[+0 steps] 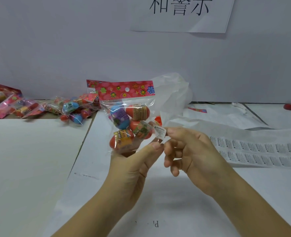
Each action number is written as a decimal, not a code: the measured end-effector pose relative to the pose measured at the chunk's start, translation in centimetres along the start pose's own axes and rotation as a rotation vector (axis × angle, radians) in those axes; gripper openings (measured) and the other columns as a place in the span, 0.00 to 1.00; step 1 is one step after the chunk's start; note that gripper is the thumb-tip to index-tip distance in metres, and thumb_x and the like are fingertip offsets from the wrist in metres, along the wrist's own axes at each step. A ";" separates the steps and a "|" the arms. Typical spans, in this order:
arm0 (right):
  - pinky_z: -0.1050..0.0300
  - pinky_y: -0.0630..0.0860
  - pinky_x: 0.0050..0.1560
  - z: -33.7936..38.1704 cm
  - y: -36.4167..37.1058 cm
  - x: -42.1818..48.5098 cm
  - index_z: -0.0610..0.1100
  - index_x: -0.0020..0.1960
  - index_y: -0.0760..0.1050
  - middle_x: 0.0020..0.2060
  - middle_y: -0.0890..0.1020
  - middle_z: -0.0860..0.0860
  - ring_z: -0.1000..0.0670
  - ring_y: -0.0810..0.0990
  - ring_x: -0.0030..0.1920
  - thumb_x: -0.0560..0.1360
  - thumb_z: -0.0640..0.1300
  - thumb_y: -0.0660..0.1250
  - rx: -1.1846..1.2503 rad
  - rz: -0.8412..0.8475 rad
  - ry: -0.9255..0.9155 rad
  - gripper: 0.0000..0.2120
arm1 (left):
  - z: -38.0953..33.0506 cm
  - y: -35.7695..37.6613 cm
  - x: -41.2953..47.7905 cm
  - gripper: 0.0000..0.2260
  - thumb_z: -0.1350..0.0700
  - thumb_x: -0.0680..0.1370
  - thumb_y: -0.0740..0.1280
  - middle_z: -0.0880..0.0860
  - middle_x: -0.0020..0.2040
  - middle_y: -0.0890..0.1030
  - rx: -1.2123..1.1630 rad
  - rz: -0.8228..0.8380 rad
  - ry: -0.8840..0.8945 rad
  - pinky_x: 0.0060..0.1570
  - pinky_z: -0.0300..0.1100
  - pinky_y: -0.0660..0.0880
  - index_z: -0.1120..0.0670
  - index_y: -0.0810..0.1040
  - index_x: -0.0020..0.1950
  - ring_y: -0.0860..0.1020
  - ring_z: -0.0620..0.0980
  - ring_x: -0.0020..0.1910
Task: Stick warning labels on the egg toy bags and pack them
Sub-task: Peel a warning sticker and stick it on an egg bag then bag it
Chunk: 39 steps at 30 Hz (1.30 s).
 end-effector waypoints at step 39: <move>0.60 0.71 0.20 1.3 -0.3 -0.1 0.50 0.37 0.82 0.24 0.77 0.49 0.49 0.77 0.22 0.62 0.51 0.74 -0.258 -0.039 -0.205 0.06 | 0.3 0.4 -0.3 0.13 0.62 0.68 0.71 0.60 0.51 0.85 0.034 0.043 -0.037 0.43 0.41 0.81 0.56 0.83 0.52 0.85 0.58 0.50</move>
Point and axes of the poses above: each hand's wrist, its own x-axis towards the middle knuckle, its own y-axis out of the palm, z = x × y, the point moved 8 cm from there along x, towards the middle knuckle
